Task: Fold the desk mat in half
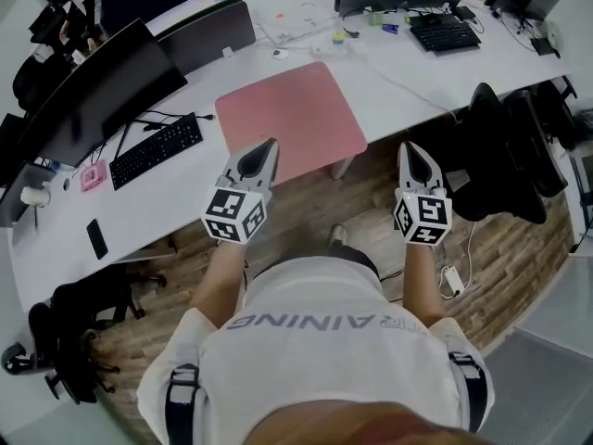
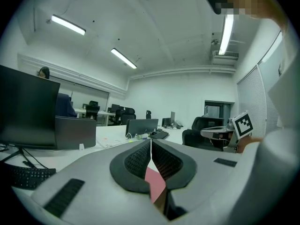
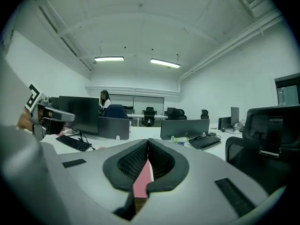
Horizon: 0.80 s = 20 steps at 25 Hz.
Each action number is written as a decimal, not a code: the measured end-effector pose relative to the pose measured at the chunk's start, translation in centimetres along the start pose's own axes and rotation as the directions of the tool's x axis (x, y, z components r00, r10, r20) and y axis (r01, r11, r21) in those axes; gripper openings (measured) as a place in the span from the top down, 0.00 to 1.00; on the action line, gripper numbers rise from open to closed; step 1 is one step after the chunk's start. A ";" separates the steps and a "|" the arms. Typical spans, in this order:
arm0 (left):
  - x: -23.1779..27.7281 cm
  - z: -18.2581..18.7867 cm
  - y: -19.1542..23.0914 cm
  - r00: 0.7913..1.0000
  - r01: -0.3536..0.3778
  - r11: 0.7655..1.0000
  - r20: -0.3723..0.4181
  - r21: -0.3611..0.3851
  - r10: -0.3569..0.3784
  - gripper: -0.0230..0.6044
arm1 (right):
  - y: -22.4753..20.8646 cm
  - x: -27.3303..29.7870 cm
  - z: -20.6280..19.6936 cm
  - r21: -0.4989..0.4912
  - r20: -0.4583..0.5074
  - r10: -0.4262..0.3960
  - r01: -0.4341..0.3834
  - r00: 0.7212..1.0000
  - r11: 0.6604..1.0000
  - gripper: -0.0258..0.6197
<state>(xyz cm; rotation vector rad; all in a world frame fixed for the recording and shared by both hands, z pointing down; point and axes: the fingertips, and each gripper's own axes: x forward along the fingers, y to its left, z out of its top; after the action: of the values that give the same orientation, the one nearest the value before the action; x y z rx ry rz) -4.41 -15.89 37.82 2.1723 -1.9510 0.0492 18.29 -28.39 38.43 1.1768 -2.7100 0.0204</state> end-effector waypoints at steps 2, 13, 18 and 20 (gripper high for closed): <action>1.8 0.5 0.1 0.999 -0.039 0.999 0.004 -0.004 0.040 0.91 | -1.8 2.1 0.1 -0.002 -0.001 0.036 -0.036 0.999 0.999 0.92; 4.9 -0.8 1.5 0.957 -0.288 0.957 0.002 -0.045 0.289 0.91 | -4.6 11.7 -1.7 -0.011 -0.039 0.271 -0.271 0.962 0.962 0.92; 2.0 -2.8 3.7 0.913 -0.408 0.909 -0.025 -0.090 0.408 0.91 | -0.7 14.7 -2.7 0.007 -0.085 0.398 -0.399 0.913 0.917 0.92; 0.7 -3.5 4.8 0.895 -0.446 0.888 -0.033 -0.110 0.445 0.91 | 1.4 15.6 -2.8 0.024 -0.097 0.446 -0.446 0.890 0.895 0.92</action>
<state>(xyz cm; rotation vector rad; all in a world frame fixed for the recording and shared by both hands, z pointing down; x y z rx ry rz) -8.64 -16.35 42.02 1.6095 -2.3450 0.0172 7.28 -38.50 43.99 0.5091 -2.8226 0.1403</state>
